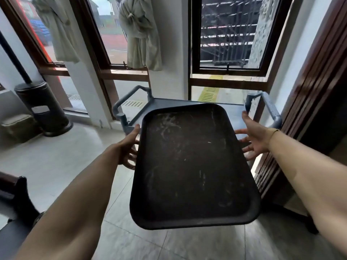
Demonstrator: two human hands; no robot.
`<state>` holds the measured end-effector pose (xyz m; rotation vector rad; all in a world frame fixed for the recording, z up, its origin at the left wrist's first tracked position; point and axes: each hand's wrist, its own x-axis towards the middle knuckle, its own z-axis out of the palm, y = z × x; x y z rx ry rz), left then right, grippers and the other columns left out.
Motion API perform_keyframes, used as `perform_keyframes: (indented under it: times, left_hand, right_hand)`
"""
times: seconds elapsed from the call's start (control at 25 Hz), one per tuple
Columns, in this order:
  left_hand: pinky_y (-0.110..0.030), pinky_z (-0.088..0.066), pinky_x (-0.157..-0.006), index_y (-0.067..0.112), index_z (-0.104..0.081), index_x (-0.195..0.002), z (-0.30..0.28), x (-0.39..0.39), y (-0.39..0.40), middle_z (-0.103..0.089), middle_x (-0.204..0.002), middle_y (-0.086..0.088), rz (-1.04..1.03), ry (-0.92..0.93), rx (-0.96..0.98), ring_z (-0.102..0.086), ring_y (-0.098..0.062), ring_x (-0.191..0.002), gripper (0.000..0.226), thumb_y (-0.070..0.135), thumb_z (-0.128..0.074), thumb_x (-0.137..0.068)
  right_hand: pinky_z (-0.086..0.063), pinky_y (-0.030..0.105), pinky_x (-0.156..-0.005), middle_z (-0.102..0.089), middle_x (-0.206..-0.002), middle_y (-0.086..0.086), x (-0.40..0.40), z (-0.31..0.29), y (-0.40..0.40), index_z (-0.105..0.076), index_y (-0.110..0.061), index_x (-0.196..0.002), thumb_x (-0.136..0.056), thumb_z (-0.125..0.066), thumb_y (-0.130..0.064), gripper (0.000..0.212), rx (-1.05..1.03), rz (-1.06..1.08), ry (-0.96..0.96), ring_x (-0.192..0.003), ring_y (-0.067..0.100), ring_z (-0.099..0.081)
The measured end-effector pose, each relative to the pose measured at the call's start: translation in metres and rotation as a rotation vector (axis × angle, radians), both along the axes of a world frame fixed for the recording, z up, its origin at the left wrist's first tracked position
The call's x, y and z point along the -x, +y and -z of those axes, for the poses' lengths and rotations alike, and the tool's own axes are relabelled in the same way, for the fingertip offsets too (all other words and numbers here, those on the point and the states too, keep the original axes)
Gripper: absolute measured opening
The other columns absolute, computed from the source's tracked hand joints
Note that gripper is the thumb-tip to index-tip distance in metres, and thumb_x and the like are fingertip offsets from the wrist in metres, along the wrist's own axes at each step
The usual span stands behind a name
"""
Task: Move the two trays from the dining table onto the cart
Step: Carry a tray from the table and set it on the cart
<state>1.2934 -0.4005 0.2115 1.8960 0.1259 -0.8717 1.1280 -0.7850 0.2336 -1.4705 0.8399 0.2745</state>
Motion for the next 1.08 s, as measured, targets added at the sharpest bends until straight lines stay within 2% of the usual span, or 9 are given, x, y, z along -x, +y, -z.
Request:
perform_keyframes:
  times: [0.04, 0.24, 0.44, 0.56, 0.68, 0.8, 0.92, 0.96, 1.08]
  left_hand:
    - [-0.050, -0.053, -0.071, 0.019, -0.057, -0.125, 0.001, -0.015, -0.011, -0.060, -0.123, -0.023, -0.011, -0.003, -0.005, -0.061, -0.040, -0.105, 0.097, 0.093, -0.024, -0.073]
    - [-0.049, -0.053, -0.068, 0.023, -0.060, -0.105, -0.006, -0.080, -0.065, -0.061, -0.115, -0.019, -0.066, 0.013, -0.008, -0.061, -0.039, -0.100, 0.085, 0.092, -0.022, -0.075]
    - [-0.050, -0.050, -0.074, 0.021, -0.055, -0.123, -0.013, -0.136, -0.089, -0.062, -0.117, -0.018, -0.140, 0.008, 0.009, -0.060, -0.039, -0.103, 0.090, 0.091, -0.023, -0.076]
    - [-0.050, -0.050, -0.074, 0.021, -0.055, -0.126, -0.008, -0.175, -0.088, -0.064, -0.112, -0.016, -0.155, -0.004, 0.026, -0.061, -0.037, -0.099, 0.092, 0.091, -0.025, -0.076]
    - [-0.049, -0.049, -0.080, 0.019, -0.060, -0.122, 0.004, -0.223, -0.084, -0.060, -0.091, -0.011, -0.170, -0.013, 0.033, -0.062, -0.031, -0.085, 0.093, 0.092, -0.027, -0.075]
    - [-0.050, -0.053, -0.077, 0.021, -0.063, -0.112, 0.017, -0.277, -0.079, -0.057, -0.086, -0.012, -0.129, -0.008, 0.036, -0.062, -0.030, -0.099, 0.091, 0.094, -0.027, -0.072]
    - [-0.042, -0.054, -0.066, 0.018, -0.065, -0.109, 0.023, -0.340, -0.071, -0.061, -0.091, -0.012, -0.080, 0.000, 0.036, -0.065, -0.029, -0.078, 0.097, 0.097, -0.028, -0.067]
    - [-0.041, -0.054, -0.068, 0.018, -0.066, -0.110, 0.023, -0.362, -0.068, -0.063, -0.095, -0.013, -0.058, -0.008, 0.027, -0.065, -0.031, -0.078, 0.099, 0.098, -0.028, -0.066]
    - [-0.046, -0.055, -0.072, 0.021, -0.067, -0.112, 0.019, -0.425, -0.058, -0.067, -0.106, -0.017, 0.035, -0.002, 0.007, -0.066, -0.037, -0.093, 0.097, 0.097, -0.027, -0.067]
  right_hand:
    - [-0.049, 0.060, -0.088, -0.058, -0.124, 0.015, -0.017, 0.001, -0.010, -0.057, -0.023, -0.125, -0.069, -0.027, -0.095, 0.096, 0.006, -0.007, -0.005, -0.112, 0.040, -0.056]
    - [-0.042, 0.063, -0.096, -0.050, -0.135, 0.016, -0.099, -0.006, -0.061, -0.052, -0.023, -0.134, -0.076, -0.022, -0.090, 0.094, 0.039, -0.054, 0.004, -0.120, 0.043, -0.050]
    - [-0.041, 0.066, -0.100, -0.049, -0.138, 0.016, -0.170, -0.015, -0.088, -0.050, -0.023, -0.138, -0.078, -0.022, -0.088, 0.092, 0.048, -0.096, 0.005, -0.122, 0.044, -0.049]
    - [-0.043, 0.064, -0.097, -0.051, -0.136, 0.016, -0.216, -0.017, -0.092, -0.051, -0.024, -0.136, -0.077, -0.023, -0.089, 0.092, 0.043, -0.118, -0.003, -0.120, 0.043, -0.050]
    - [-0.047, 0.062, -0.090, -0.052, -0.132, 0.015, -0.258, -0.011, -0.088, -0.052, -0.025, -0.132, -0.077, -0.023, -0.089, 0.089, 0.046, -0.129, 0.012, -0.116, 0.042, -0.051]
    - [-0.050, 0.059, -0.082, -0.054, -0.126, 0.015, -0.302, 0.000, -0.083, -0.053, -0.025, -0.128, -0.076, -0.024, -0.090, 0.088, 0.047, -0.109, 0.014, -0.110, 0.042, -0.054]
    - [-0.053, 0.056, -0.075, -0.057, -0.123, 0.015, -0.351, 0.012, -0.071, -0.055, -0.025, -0.125, -0.074, -0.026, -0.091, 0.087, 0.053, -0.077, 0.025, -0.107, 0.041, -0.056]
    - [-0.054, 0.055, -0.074, -0.057, -0.123, 0.014, -0.366, 0.014, -0.067, -0.056, -0.026, -0.123, -0.074, -0.027, -0.091, 0.086, 0.046, -0.058, 0.029, -0.106, 0.041, -0.057]
    - [-0.054, 0.056, -0.074, -0.058, -0.122, 0.014, -0.410, 0.019, -0.052, -0.059, -0.025, -0.116, -0.073, -0.028, -0.091, 0.084, 0.013, 0.009, 0.037, -0.106, 0.040, -0.058]
